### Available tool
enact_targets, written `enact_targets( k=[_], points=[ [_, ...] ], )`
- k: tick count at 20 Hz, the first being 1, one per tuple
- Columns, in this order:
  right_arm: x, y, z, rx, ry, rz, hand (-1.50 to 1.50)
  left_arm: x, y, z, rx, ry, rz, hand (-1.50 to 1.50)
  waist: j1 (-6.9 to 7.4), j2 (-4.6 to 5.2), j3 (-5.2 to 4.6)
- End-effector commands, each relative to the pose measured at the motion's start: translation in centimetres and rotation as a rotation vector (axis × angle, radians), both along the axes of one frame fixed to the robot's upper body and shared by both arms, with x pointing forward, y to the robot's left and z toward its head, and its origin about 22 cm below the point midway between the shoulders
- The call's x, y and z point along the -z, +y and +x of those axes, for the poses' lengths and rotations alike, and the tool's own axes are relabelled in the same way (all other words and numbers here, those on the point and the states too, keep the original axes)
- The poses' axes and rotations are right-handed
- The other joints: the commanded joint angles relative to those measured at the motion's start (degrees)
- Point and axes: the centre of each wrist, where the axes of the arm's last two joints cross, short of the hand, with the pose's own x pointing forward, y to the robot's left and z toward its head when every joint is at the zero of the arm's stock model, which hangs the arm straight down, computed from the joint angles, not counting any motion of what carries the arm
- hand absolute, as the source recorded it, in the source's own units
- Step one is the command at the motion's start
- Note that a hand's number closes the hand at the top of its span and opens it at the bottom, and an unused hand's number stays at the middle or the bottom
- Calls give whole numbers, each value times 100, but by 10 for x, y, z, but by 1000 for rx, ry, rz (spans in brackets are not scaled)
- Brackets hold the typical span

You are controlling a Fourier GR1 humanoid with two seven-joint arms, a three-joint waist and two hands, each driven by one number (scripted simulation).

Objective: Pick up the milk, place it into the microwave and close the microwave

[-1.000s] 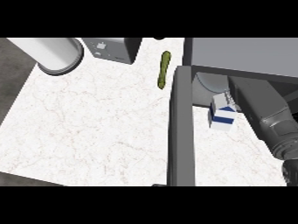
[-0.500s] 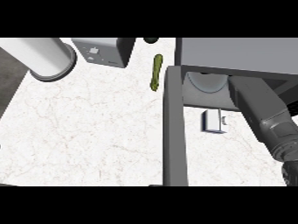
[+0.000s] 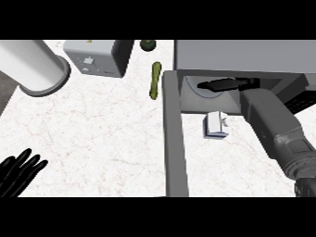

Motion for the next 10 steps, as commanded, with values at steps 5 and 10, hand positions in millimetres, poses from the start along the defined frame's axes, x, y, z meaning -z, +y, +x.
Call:
enact_targets(
  k=[5,10],
  points=[
    [68,9,-44,-115,40,221,-150,23,-15,7,88,10,75,-150,-230,-147,-26],
    [85,11,-59,-151,70,238,-150,30,-48,42,93,23,114,-150,-398,-195,-32]
  ],
)
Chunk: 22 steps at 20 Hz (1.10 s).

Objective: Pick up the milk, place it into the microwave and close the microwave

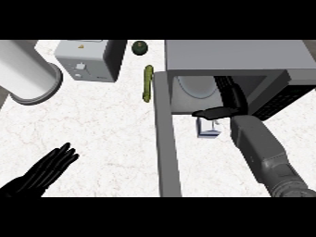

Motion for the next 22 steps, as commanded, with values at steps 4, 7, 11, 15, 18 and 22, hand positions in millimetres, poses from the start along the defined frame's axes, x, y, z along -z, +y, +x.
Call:
enact_targets(
  k=[4,7,11,15,18,22],
  points=[
    [53,-7,-52,-11,75,-28,-150,15,-22,18,15,8,37,150,-216,-84,-16],
    [76,-28,-83,13,111,-66,-150,16,-26,27,40,1,62,150,-311,-104,-22],
    [88,-49,-111,52,85,-51,-150,22,-47,31,39,1,111,150,-313,-110,-26],
    [101,-85,-155,98,82,-66,-150,24,-66,55,70,5,168,150,-429,-97,-29],
    [98,-101,-174,146,56,-56,-150,27,-69,77,99,-41,222,150,-420,-60,-32],
    [79,-145,-205,141,38,-58,-150,40,-96,80,139,-53,223,150,-384,-47,-35]
  ],
)
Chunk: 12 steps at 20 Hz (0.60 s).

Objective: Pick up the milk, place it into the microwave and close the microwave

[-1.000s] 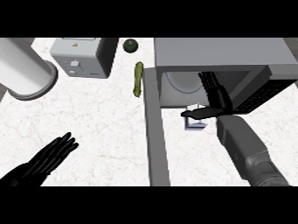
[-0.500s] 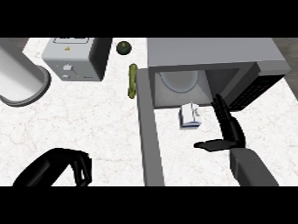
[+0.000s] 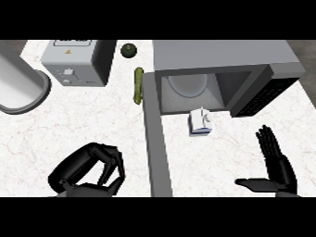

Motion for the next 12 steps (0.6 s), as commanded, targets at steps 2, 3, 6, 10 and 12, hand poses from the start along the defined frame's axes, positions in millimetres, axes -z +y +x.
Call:
enact_targets(
  k=[2,3,6,10,12],
  points=[
    [-13,-41,-58,-18,-42,26,-150,17,-36,6,34,-26,26,150,-35,18,-6],
    [-20,-40,-60,-32,-53,26,-150,19,-46,-2,42,-44,42,150,57,19,-1],
    [-36,-52,-93,-50,-82,61,-150,18,-55,8,48,-69,27,150,19,28,0],
    [-69,-51,-84,-73,-153,55,-150,47,-99,2,132,-70,26,150,92,69,5],
    [-73,-40,-80,-130,-175,113,-150,50,-122,-5,184,-16,70,150,10,80,7]
  ],
)
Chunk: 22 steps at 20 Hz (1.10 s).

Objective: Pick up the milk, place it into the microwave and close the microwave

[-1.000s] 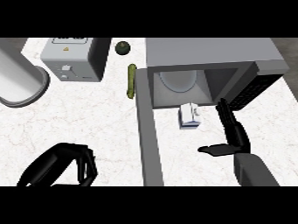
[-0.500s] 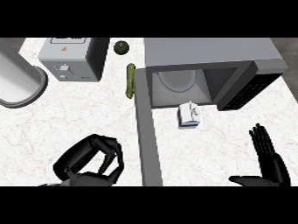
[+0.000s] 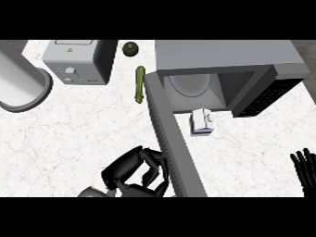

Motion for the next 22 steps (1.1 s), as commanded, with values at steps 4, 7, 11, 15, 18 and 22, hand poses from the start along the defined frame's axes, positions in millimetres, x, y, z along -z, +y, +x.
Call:
enact_targets(
  k=[4,7,11,15,18,22],
  points=[
    [-48,1,-6,-168,-128,97,-150,16,-64,-18,66,70,49,150,-69,41,3],
    [-70,7,-10,-244,-132,111,-150,13,-78,-12,53,33,72,150,-146,54,-3],
    [-90,12,-8,-293,-137,121,-150,19,-98,-27,14,21,84,150,-216,78,-1],
    [-117,23,-4,-360,-165,80,-150,-1,-116,-25,-29,-33,53,150,-303,70,-4],
    [-128,30,0,-388,-171,88,-150,-1,-122,-26,-66,-55,48,150,-411,92,-8],
    [-140,34,4,-432,-154,83,-150,-17,-125,-3,-183,-60,21,150,-546,144,-15]
  ],
)
